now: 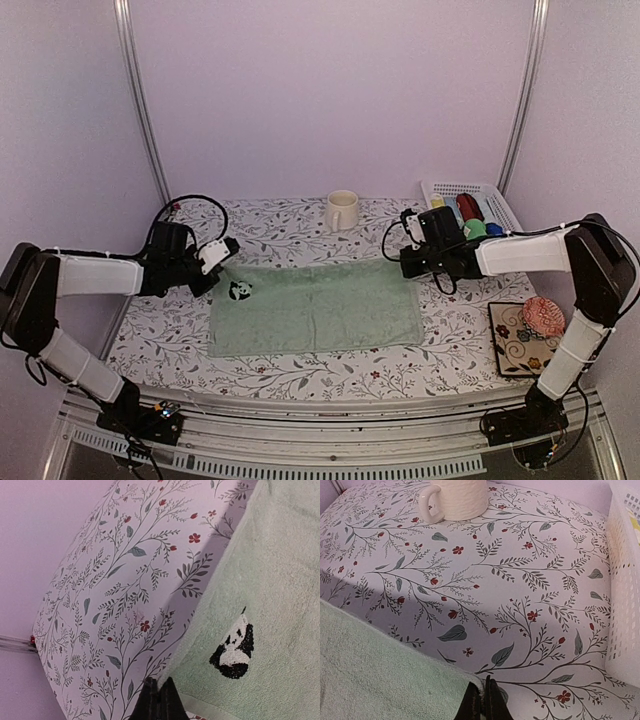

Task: Roll the towels
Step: Flatten out the towel at the center of the board, then pick up the towel from the center of the board.

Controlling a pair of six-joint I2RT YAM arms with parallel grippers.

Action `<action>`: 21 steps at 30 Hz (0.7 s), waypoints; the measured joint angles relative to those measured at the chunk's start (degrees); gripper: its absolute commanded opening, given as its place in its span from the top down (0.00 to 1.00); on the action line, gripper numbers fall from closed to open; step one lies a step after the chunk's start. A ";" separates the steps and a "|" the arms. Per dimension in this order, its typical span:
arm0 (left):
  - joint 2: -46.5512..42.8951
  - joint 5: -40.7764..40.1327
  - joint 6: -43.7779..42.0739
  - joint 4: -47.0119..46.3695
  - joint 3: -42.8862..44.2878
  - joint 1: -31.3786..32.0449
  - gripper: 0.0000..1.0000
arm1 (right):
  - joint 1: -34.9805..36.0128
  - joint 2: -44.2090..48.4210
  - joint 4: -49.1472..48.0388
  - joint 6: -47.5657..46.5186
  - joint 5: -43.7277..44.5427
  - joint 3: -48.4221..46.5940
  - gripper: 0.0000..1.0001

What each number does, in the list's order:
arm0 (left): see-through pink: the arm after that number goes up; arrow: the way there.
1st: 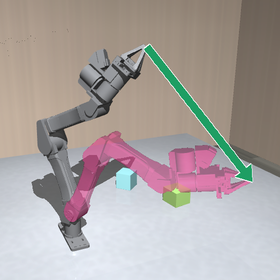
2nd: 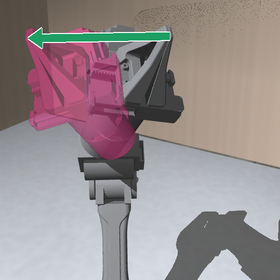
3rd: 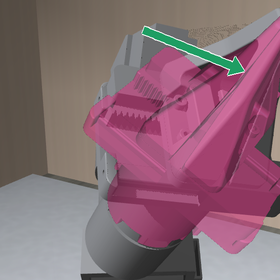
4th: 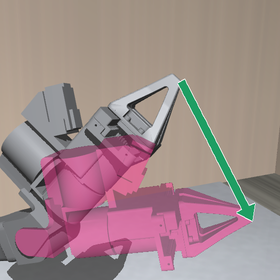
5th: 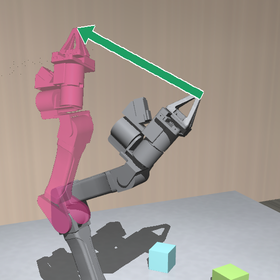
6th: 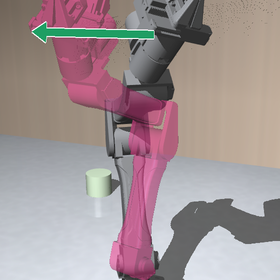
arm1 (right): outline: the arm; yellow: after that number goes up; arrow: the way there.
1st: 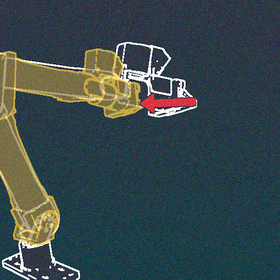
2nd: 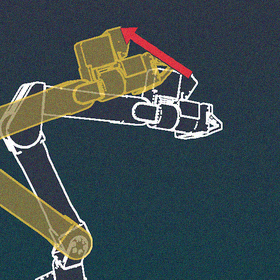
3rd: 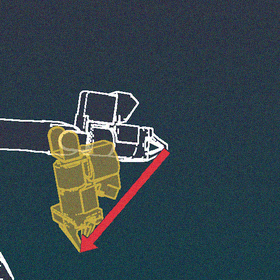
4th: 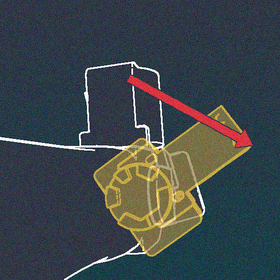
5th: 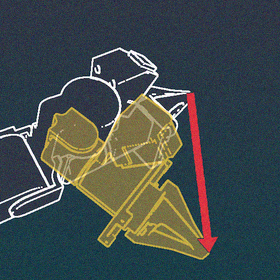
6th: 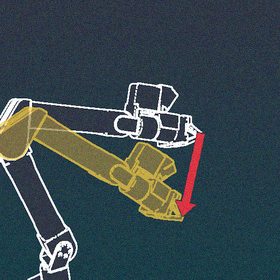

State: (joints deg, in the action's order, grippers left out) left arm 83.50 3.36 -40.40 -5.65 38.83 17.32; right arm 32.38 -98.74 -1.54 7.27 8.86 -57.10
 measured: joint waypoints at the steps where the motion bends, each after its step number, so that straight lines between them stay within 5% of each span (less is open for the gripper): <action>1: 0.11 0.20 -0.07 -0.20 -0.04 -0.15 1.00 | -0.15 0.00 0.02 0.00 -0.37 0.00 0.98; 21: -3.87 5.27 -0.37 -2.27 -2.40 -1.46 1.00 | -0.24 2.27 -1.11 2.43 -5.03 4.28 0.98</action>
State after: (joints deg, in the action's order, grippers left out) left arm 79.64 8.62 -40.77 -7.92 36.42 15.86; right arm 32.14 -96.47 -2.66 9.69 3.84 -52.82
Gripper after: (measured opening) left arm 0.013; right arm 0.021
